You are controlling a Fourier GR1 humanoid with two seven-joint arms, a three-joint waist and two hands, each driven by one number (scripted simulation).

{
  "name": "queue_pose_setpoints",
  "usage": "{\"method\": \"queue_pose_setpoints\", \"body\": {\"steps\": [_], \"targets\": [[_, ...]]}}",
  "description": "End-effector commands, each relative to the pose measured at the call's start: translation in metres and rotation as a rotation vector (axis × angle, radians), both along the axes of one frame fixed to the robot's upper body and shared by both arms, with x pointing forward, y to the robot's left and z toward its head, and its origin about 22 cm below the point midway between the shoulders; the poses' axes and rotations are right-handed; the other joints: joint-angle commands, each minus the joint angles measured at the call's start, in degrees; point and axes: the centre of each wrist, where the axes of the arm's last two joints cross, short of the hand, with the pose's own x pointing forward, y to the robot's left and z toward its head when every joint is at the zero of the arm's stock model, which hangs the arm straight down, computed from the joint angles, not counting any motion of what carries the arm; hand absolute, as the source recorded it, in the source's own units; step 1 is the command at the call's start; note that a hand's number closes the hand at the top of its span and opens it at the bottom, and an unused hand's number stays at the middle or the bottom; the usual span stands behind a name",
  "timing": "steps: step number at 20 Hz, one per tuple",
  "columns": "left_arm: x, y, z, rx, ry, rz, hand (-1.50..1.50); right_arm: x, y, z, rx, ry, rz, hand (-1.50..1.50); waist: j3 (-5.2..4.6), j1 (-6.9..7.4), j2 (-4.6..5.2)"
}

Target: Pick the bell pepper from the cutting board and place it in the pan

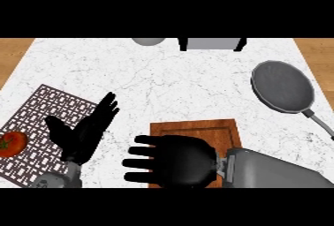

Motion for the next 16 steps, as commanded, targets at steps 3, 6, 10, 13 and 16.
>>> {"method": "queue_pose_setpoints", "body": {"steps": [3,6,10,13,16], "targets": [[-0.006,0.001,-0.010,-0.013,0.039,0.022,0.00,-0.012,0.016,-0.013,-0.355,-0.436,-0.154,-1.50,-0.03,-1.19,-0.88],[0.001,0.001,-0.003,-0.006,-0.002,0.037,0.00,-0.045,0.032,-0.038,-0.470,-0.529,-0.221,-1.50,0.07,-2.14,-0.72],[0.003,0.000,-0.004,-0.018,0.006,0.027,0.00,-0.085,0.049,-0.076,-0.665,-0.647,-0.294,-1.50,0.09,-2.21,-0.34],[-0.002,-0.005,-0.010,-0.011,-0.005,0.022,0.00,-0.114,0.072,-0.089,-0.738,-0.697,-0.371,-1.50,0.18,-1.43,0.26],[0.005,-0.001,-0.010,-0.029,0.001,0.020,0.00,-0.141,0.077,-0.108,-0.770,-0.708,-0.442,-1.50,0.24,-1.19,0.67]]}}
